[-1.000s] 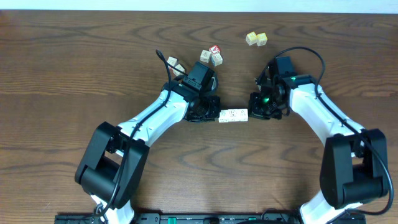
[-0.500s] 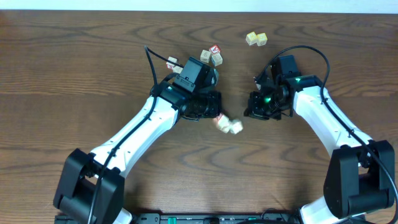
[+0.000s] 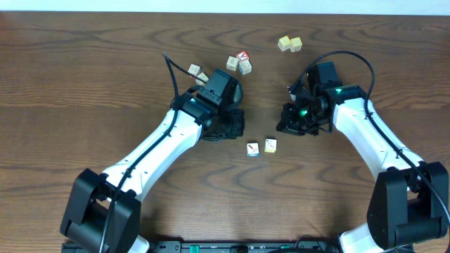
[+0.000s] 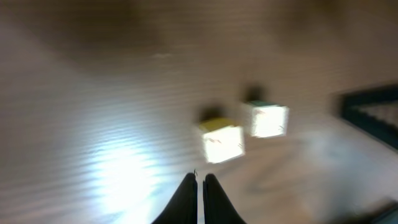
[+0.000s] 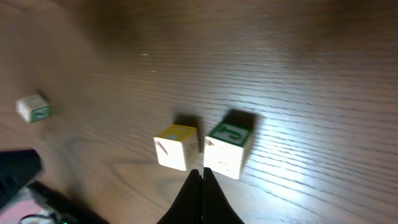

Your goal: Lift 3 blocks

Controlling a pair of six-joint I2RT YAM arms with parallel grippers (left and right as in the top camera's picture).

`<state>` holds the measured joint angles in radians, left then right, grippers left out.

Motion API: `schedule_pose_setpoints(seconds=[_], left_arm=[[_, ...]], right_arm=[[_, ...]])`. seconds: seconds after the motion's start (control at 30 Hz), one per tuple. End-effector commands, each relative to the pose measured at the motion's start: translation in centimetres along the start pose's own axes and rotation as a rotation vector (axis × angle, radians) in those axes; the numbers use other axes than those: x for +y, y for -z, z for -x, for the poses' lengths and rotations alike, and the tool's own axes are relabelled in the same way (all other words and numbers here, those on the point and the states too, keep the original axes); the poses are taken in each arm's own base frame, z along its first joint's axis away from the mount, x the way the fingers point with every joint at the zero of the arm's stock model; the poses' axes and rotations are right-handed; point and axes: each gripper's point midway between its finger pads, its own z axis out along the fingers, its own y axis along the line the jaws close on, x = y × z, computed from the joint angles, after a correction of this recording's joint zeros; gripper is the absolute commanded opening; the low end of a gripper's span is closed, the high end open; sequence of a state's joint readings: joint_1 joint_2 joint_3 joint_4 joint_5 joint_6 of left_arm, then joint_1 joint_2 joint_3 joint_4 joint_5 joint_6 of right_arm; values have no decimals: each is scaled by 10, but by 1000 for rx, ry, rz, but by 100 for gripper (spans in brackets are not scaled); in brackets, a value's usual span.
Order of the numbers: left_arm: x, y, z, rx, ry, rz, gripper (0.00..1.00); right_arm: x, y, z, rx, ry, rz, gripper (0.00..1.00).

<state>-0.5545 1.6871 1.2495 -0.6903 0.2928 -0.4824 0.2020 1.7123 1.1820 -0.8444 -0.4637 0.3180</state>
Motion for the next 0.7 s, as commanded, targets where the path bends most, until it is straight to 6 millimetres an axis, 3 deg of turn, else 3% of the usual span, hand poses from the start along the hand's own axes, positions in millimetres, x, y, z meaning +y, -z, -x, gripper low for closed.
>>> schedule_pose_setpoints(seconds=[0.0, 0.13, 0.17, 0.23, 0.33, 0.4, 0.53, 0.67], left_arm=[[56, 14, 19, -108, 118, 240, 7], [111, 31, 21, -84, 274, 329, 8], [125, 35, 21, -77, 315, 346, 7], [155, 45, 21, -64, 400, 375, 17], [192, 58, 19, -53, 493, 399, 30], [204, 61, 17, -23, 441, 373, 44], [219, 58, 6, 53, 328, 362, 72], [232, 43, -8, 129, 294, 369, 76]], right_arm=[[0, 5, 0, -25, 38, -54, 1], [-2, 5, -1, -24, 36, -65, 2], [-2, 5, -1, -24, 36, -66, 9], [-1, 5, 1, -30, 39, -64, 27], [-1, 5, 2, -36, 42, -61, 45], [0, 5, 4, -41, 45, -60, 54], [1, 5, 6, -52, 50, -56, 61], [1, 5, 7, -53, 55, -55, 64]])
